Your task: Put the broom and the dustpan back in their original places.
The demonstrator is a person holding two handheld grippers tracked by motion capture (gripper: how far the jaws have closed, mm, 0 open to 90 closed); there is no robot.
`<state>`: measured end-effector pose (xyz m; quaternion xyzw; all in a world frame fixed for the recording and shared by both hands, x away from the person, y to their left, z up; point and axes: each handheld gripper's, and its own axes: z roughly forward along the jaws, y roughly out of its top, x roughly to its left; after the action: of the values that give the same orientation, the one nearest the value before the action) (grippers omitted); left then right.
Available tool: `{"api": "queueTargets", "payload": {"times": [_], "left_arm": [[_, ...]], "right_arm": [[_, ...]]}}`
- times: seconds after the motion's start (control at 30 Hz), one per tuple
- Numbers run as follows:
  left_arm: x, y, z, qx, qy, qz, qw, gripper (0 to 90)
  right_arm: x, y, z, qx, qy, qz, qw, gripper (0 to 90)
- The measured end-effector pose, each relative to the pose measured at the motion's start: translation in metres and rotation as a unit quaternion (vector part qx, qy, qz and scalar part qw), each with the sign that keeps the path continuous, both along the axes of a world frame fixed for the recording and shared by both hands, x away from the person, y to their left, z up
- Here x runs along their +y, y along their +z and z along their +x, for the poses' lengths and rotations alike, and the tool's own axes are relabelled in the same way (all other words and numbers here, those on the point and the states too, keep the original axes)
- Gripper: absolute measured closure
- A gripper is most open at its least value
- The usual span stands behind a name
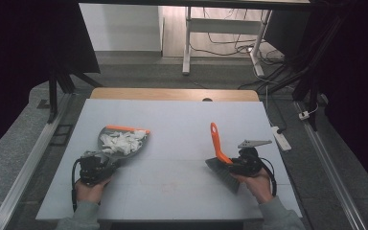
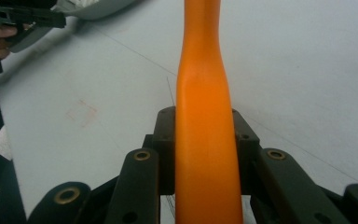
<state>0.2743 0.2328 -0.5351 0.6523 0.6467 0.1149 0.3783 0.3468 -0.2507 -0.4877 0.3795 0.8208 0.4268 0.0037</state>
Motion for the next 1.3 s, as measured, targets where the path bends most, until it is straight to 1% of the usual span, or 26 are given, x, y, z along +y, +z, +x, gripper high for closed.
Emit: {"api": "queueTargets", "payload": {"times": [0.07,0.17,0.3,0.43,0.5,0.63,0.73,0.8,0.83,0.87,0.9,0.97,1.07,1.17,1.2,1.23,1.3], "left_arm": [[0.000,-0.002,0.001,0.007,-0.001,0.000,1.0000,60.9],[-0.001,-0.002,0.001,0.007,-0.002,0.002,1.0000,60.9],[-0.001,-0.003,0.001,0.007,-0.003,0.003,1.0000,60.8],[-0.001,-0.003,0.001,0.005,-0.006,0.001,1.0000,59.9],[-0.001,-0.003,0.000,0.002,-0.010,0.002,0.9999,55.1],[-0.002,0.000,-0.001,-0.006,-0.011,0.016,0.9998,39.4],[-0.002,0.003,-0.003,-0.013,-0.013,0.029,0.9994,33.2],[-0.001,0.005,-0.004,-0.019,-0.019,0.038,0.9989,32.1],[-0.001,0.006,-0.004,-0.021,-0.020,0.040,0.9988,31.6],[0.000,0.007,-0.005,-0.024,-0.022,0.041,0.9986,31.4],[0.000,0.007,-0.006,-0.025,-0.021,0.041,0.9986,31.3],[0.002,0.009,-0.007,-0.029,-0.025,0.040,0.9985,30.9],[0.004,0.012,-0.009,-0.037,-0.028,0.043,0.9980,30.6],[0.006,0.014,-0.010,-0.041,-0.029,0.048,0.9976,30.4],[0.007,0.014,-0.010,-0.043,-0.030,0.048,0.9975,30.3],[0.007,0.015,-0.010,-0.044,-0.032,0.051,0.9972,30.4],[0.007,0.016,-0.011,-0.046,-0.041,0.061,0.9962,30.1]], "right_arm": [[0.000,-0.002,0.002,0.002,-0.003,-0.007,1.0000,70.5],[-0.003,-0.005,0.005,0.005,-0.012,-0.011,0.9998,70.5],[-0.007,-0.008,0.010,0.015,-0.023,-0.011,0.9996,70.5],[-0.009,-0.010,0.013,0.017,-0.031,-0.017,0.9992,70.3],[-0.009,-0.011,0.015,0.014,-0.033,-0.022,0.9991,69.9],[-0.012,-0.012,0.020,0.015,-0.042,-0.035,0.9984,68.4],[-0.015,-0.015,0.024,0.019,-0.045,-0.036,0.9982,67.2],[-0.016,-0.015,0.025,0.016,-0.046,-0.040,0.9980,64.8],[-0.017,-0.016,0.026,0.013,-0.047,-0.046,0.9977,63.8],[-0.017,-0.016,0.027,0.014,-0.048,-0.047,0.9977,63.5],[-0.018,-0.017,0.028,0.017,-0.048,-0.043,0.9978,63.3],[-0.019,-0.018,0.029,0.016,-0.047,-0.045,0.9977,61.7],[-0.018,-0.019,0.030,0.009,-0.054,-0.064,0.9964,55.9],[-0.016,-0.021,0.032,0.000,-0.064,-0.095,0.9934,47.7],[-0.017,-0.022,0.033,0.001,-0.066,-0.100,0.9928,46.7],[-0.017,-0.024,0.034,0.005,-0.067,-0.097,0.9930,46.3],[-0.018,-0.024,0.035,0.005,-0.071,-0.099,0.9925,44.6]]}}
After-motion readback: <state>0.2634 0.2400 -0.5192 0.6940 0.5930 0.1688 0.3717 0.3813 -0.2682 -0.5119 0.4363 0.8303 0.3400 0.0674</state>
